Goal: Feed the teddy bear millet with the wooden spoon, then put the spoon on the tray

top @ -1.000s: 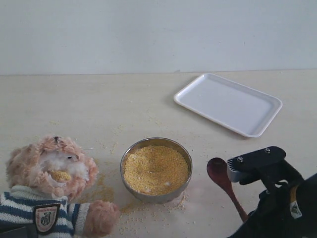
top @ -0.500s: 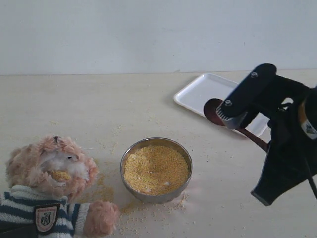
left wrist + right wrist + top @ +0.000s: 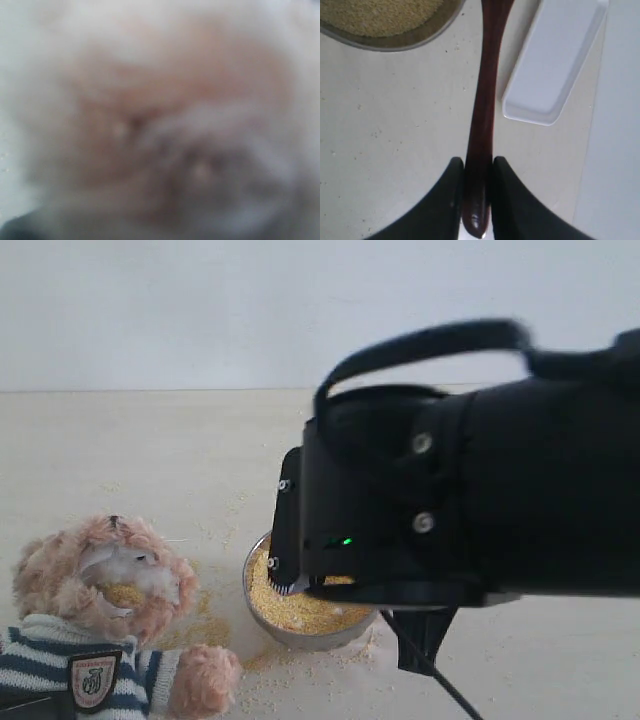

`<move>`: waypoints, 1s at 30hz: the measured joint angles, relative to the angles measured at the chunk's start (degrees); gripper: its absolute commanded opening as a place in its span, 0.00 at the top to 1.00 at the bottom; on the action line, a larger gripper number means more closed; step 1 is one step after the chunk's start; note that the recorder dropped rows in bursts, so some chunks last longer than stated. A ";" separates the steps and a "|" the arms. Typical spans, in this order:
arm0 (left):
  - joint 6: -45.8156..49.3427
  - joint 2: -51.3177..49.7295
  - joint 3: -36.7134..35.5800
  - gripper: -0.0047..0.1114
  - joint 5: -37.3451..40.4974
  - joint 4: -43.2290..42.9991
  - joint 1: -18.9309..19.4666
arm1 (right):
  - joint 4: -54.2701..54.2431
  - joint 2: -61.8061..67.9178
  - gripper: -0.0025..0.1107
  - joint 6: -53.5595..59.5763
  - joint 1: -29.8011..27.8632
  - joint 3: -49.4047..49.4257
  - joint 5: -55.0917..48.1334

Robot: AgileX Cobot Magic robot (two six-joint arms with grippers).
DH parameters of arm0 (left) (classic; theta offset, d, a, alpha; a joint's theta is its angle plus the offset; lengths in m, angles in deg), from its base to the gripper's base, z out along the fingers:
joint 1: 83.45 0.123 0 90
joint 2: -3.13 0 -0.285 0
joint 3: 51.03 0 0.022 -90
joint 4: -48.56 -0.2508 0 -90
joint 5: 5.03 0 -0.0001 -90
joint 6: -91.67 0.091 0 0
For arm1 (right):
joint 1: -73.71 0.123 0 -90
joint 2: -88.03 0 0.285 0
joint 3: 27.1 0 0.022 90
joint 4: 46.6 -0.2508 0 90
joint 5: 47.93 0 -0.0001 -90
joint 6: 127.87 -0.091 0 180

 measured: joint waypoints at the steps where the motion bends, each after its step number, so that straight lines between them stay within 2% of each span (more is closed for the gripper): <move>1: 0.00 0.00 0.00 0.92 0.00 0.00 0.00 | 0.28 1.04 0.86 0.12 0.08 -0.10 0.00; 30: 0.00 0.00 0.00 0.92 0.00 0.00 0.00 | 9.22 12.78 0.86 1.02 -0.56 -0.30 0.02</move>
